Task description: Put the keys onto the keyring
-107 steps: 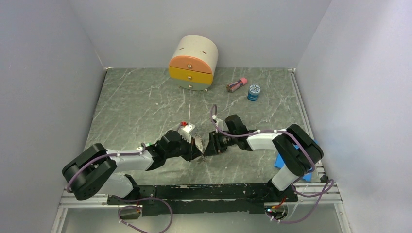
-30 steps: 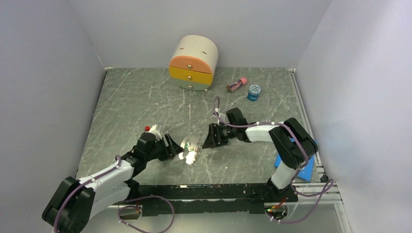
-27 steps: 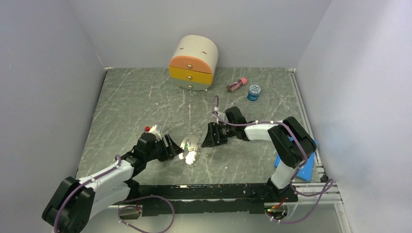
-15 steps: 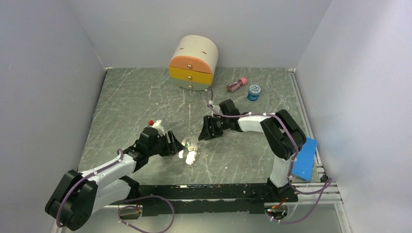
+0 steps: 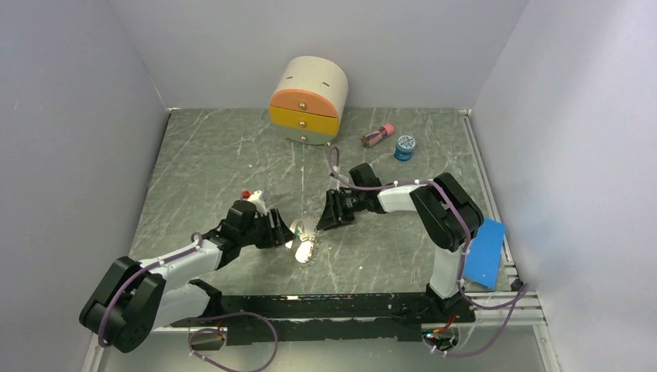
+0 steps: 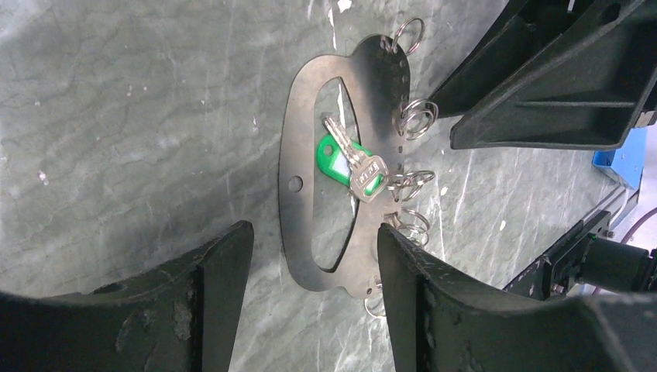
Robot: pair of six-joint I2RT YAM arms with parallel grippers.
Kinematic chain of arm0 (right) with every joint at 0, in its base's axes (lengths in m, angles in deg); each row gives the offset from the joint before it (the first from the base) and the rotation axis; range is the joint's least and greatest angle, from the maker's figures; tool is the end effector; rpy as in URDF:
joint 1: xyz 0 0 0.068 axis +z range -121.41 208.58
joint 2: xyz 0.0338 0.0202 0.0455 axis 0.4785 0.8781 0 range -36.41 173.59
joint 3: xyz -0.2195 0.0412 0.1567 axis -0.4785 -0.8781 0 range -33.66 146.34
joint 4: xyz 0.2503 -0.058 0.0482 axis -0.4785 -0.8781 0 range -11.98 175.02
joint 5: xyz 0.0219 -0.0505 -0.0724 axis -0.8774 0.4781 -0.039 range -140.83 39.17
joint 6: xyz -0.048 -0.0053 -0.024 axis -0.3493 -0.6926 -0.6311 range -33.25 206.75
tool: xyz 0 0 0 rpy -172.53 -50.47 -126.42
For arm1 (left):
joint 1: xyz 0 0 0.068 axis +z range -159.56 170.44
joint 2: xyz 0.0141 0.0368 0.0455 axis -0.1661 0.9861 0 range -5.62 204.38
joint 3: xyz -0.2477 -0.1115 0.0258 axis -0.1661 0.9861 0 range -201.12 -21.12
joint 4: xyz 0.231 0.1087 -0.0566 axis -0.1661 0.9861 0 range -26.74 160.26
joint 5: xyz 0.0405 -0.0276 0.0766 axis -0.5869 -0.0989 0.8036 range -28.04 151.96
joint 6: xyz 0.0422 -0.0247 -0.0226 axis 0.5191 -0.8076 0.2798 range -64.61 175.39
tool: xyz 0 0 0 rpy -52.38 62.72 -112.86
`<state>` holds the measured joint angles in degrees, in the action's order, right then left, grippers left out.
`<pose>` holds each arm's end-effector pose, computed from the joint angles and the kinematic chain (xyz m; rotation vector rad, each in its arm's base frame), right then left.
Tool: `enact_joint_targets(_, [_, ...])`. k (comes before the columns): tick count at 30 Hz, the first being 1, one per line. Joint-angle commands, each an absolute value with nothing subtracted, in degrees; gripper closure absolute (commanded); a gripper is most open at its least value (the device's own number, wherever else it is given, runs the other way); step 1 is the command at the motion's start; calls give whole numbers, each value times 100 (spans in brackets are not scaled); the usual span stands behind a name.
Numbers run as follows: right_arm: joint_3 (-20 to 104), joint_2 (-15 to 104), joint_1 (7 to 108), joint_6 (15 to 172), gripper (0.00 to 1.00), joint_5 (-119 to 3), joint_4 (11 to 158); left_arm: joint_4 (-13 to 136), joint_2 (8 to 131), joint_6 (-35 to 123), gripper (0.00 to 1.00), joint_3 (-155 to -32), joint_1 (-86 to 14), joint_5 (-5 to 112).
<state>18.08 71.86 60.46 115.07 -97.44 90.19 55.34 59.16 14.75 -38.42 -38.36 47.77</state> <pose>0.2831 0.2065 0.1160 -0.4730 2.5853 1.4256 0.1719 -0.1044 0.1433 -0.1077 2.4040 -0.8903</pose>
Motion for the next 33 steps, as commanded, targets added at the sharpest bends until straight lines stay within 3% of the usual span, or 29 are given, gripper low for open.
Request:
enact_joint_targets(1, [1759,7299,6075,11656,57,-9724,9294,5306,6047,1619,35,-4108,-3810,4688])
enact_joint_targets(13, [1956,7208,6078,11612,73,-10036,9523,5353,6043,1644,36,-4078,-3809,4745])
enact_joint_targets(20, [2192,7213,6075,11443,95,-10008,9307,5355,6036,1621,36,-4051,-3813,4738])
enact_joint_targets(23, [2301,7174,6075,11247,98,-9893,9080,5407,6018,1657,37,-4069,-3808,4746])
enact_joint_targets(28, [2350,6849,6082,10893,93,-9438,8714,5416,5954,1712,36,-4054,-3813,4773])
enact_joint_targets(33, [2276,6501,6083,10499,63,-8778,8290,5469,5938,1811,36,-4112,-3813,4790])
